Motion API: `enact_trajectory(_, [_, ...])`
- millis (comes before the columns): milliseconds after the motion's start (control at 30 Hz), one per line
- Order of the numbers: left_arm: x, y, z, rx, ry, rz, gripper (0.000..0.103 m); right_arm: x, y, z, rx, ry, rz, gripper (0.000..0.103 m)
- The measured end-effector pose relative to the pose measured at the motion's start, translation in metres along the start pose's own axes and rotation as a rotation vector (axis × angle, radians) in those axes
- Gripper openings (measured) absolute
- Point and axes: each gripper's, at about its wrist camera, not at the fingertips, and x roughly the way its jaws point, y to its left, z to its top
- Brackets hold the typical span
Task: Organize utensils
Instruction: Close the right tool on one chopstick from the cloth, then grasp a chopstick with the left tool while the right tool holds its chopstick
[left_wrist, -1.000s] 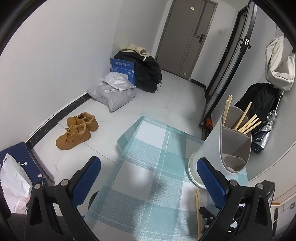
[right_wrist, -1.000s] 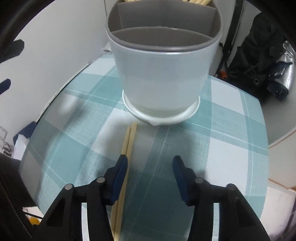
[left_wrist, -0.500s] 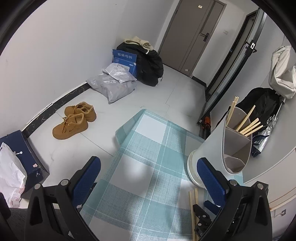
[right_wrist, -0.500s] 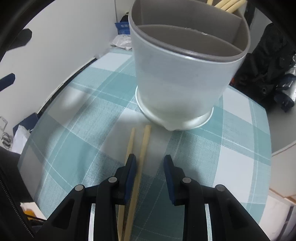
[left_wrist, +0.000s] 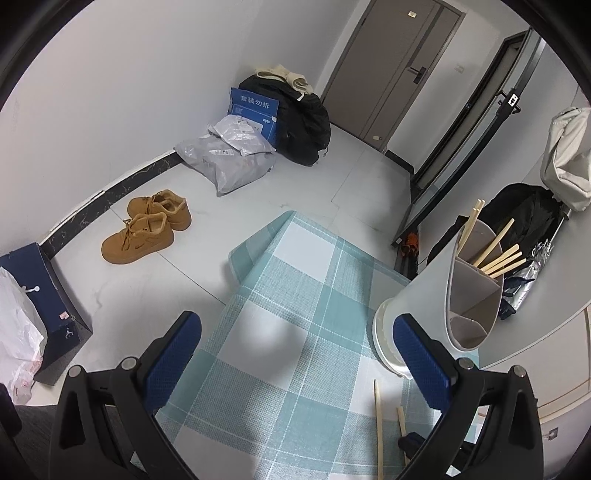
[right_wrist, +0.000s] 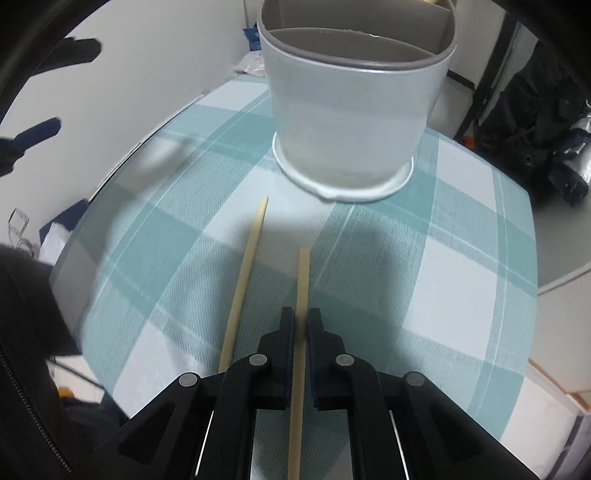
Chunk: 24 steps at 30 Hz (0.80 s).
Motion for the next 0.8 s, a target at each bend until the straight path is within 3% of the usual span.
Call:
enact_trajectory(133, [0.004,0.002,0.001,-0.014,0.007,0.005,0.102,0.005,0.005,0.008,0.007,-0.028,-0.009,0.020])
enact_trajectory(200, [0.006,0.004,0.001,-0.024,0.015,0.011,0.102,0.008,0.009,0.015,0.006,-0.041,-0.011,0.031])
enact_trajectory(267, [0.010,0.006,0.000,-0.030,0.021,0.023,0.102,0.013,0.015,0.023,-0.003,-0.054,-0.020,0.032])
enact_trajectory(333, [0.013,0.006,0.000,-0.025,0.023,0.045,0.102,0.013,0.017,0.027,0.003,-0.054,-0.010,0.027])
enact_trajectory(400, [0.021,0.005,-0.002,-0.003,0.059,0.048,0.102,0.014,0.013,0.030,0.015,-0.049,0.002,0.006])
enact_trajectory(633, [0.031,-0.014,-0.021,0.124,0.138,0.011,0.101,-0.013,-0.027,0.023,0.173,-0.132,0.105,0.005])
enact_trajectory(700, [0.035,-0.028,-0.033,0.184,0.198,-0.028,0.100,-0.030,-0.044,0.024,0.256,-0.198,0.145,0.005])
enact_trajectory(800, [0.041,-0.051,-0.049,0.308,0.250,-0.004,0.098,-0.051,-0.072,0.020,0.378,-0.297,0.190,0.005])
